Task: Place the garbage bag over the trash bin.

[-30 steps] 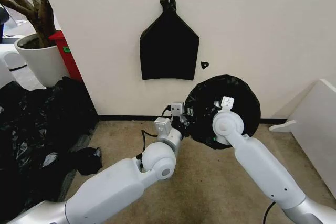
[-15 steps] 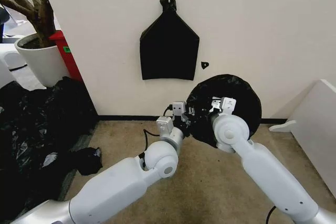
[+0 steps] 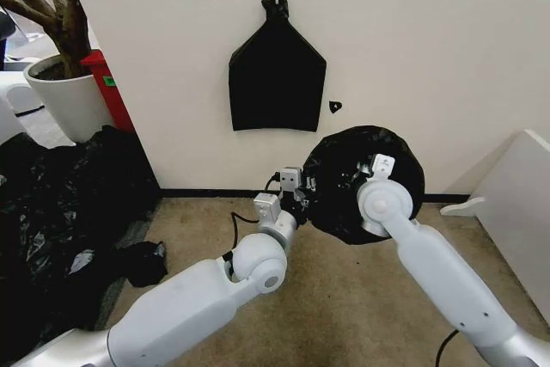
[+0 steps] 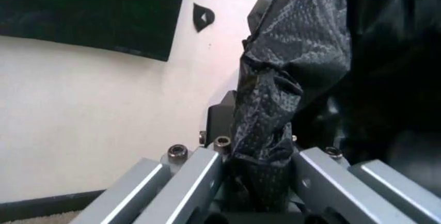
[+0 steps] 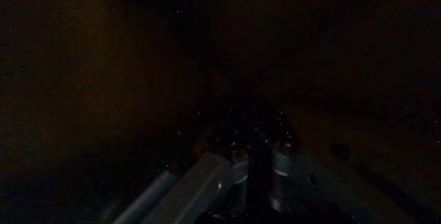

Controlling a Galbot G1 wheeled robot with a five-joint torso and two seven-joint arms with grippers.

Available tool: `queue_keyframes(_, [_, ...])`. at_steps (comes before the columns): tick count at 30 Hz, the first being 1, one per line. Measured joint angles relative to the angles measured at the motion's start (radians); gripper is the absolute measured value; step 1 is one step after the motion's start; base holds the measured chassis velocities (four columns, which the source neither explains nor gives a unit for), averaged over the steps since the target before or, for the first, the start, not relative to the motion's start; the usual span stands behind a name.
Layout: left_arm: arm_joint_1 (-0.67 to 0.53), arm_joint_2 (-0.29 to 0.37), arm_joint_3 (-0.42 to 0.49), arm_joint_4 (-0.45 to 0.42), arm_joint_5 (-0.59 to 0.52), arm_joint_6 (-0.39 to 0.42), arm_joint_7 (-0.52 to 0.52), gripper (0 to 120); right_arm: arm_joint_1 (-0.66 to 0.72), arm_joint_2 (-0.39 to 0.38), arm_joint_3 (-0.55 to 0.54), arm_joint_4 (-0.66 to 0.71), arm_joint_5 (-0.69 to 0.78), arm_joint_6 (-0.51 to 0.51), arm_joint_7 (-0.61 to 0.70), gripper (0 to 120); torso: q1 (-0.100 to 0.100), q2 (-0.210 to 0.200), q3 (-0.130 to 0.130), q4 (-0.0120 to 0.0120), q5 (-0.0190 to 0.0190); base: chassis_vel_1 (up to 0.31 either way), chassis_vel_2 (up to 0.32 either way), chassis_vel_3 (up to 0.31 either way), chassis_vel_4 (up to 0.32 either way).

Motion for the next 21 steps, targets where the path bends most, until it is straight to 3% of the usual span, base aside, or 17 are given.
queue_keyframes(9, [0.000,-0.003,0.000,0.000,0.001,-0.002,0.003,0,-0.010,-0.009,-0.007,0.030,0.004,-0.001,0.010,0,0.000,0.000,0.000,-0.0001,-0.0001,0.000,0.000,0.000,0.000])
queue_keyframes(21, [-0.005,-0.049,-0.026,0.032,-0.092,0.015,-0.075,0,-0.055,-0.079,-0.046,0.272,0.058,0.009,0.059,0,0.000,0.000,0.000,-0.0001,0.0001,0.000,0.000,0.000,0.000])
